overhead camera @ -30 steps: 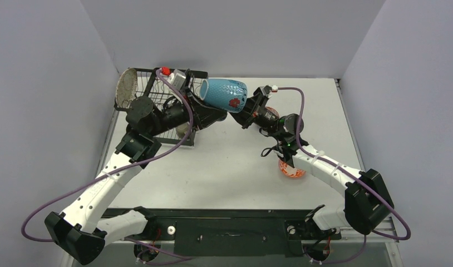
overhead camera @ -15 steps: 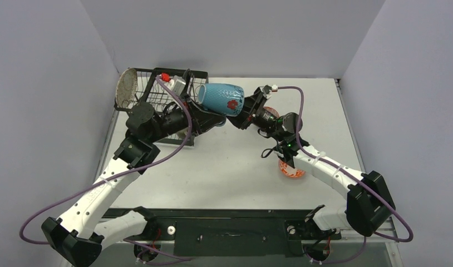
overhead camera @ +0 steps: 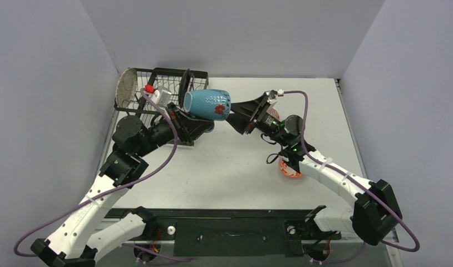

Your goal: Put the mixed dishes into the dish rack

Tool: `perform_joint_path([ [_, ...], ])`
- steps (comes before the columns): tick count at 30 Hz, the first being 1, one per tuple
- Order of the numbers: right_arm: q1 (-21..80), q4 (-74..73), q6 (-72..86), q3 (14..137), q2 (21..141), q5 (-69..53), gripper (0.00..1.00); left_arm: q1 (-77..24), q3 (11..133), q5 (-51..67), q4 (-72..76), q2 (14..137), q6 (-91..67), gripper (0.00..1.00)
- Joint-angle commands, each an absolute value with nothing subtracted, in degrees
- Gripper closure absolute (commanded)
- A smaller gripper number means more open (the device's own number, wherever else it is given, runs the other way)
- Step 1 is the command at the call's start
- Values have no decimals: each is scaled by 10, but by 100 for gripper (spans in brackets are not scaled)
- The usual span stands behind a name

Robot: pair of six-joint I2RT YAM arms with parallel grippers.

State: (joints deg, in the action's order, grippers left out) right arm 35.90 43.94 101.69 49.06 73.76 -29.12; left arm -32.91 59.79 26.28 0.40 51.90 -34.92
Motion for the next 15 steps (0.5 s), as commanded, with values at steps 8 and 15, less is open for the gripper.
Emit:
perform_joint_path([
  [8,289,143,754,489,634,-207,47,-325,572,-29,-247,355,-226,100],
  [15,246,90,700,481,624,-219,50,-325,506,-244,-352,299,-281,100],
])
